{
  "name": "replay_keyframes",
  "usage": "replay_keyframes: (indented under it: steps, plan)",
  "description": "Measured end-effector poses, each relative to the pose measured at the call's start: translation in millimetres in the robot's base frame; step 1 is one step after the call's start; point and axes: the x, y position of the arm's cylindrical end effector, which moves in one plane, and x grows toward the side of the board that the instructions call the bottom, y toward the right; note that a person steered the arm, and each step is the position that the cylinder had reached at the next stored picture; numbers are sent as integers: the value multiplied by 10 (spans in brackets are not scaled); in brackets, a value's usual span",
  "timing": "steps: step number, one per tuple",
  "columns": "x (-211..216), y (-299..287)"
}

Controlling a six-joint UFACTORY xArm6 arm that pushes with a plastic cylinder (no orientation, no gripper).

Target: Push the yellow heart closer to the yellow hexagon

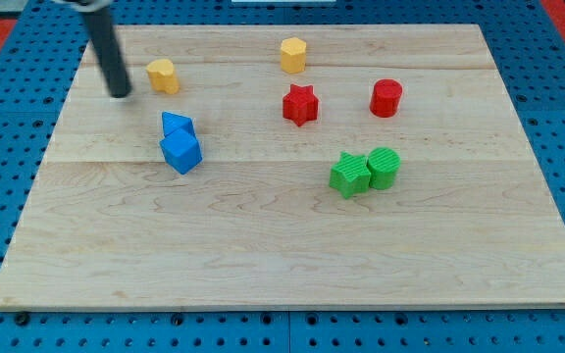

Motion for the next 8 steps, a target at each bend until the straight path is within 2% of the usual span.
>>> replay_keyframes:
  steps: [1, 2, 3, 4, 5, 6, 7, 8]
  plan:
    - [-536, 286]
    - [-791, 1326]
    - [-734, 864]
    - [-317, -29]
    - [118, 116]
    - [-332, 1154]
    - [-595, 2031]
    - [-186, 1467]
